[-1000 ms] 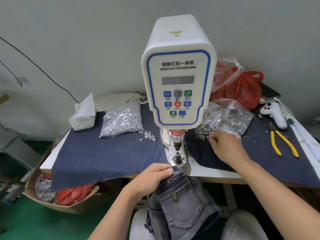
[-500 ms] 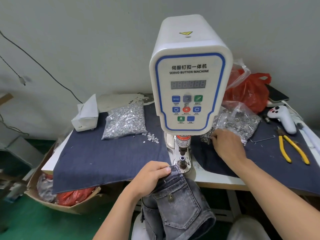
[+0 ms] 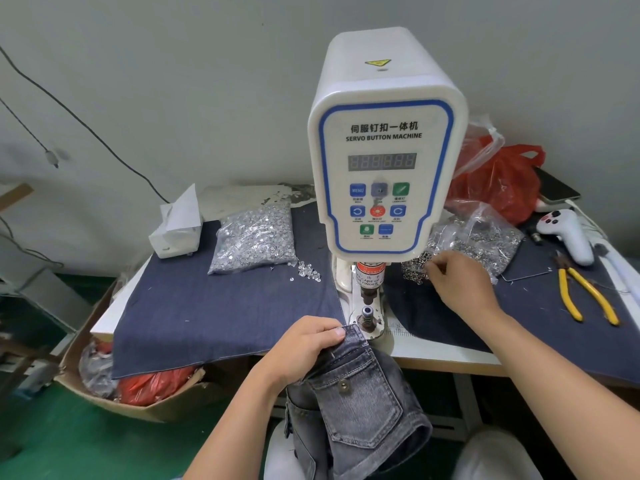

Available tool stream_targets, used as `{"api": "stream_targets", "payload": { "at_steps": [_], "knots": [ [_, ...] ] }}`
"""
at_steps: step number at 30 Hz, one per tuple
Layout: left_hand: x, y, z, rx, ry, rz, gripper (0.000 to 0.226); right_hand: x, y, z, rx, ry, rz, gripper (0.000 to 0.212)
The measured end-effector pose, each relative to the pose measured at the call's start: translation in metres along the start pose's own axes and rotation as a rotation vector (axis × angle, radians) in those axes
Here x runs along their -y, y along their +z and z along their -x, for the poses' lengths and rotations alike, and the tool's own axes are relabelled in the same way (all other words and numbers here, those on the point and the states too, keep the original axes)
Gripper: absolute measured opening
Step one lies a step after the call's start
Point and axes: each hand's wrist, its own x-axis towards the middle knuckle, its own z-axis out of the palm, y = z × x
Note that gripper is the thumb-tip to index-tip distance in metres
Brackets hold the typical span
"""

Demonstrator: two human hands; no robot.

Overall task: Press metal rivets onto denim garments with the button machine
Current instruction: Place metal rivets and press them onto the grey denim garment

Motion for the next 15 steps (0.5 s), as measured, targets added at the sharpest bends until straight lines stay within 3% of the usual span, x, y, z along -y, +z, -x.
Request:
{"api": "stream_targets", "payload": {
  "at_steps": [5, 11, 15],
  "knots": [
    [0.0, 0.0, 0.0, 0.004, -0.004, -0.003, 0.038, 0.027, -0.005, 0.032, 0.241, 0.428, -0.96, 0.01],
    [-0.001, 0.0, 0.0, 0.001, 0.001, -0.016, 0.04, 0.056, 0.0, 0.069, 0.584, 0.639, -1.222, 0.012],
    [-0.001, 0.0, 0.001, 0.007, -0.005, -0.005, 0.041, 0.072, 0.002, 0.074, 0.643, 0.728, -1.331, 0.008]
  ]
}}
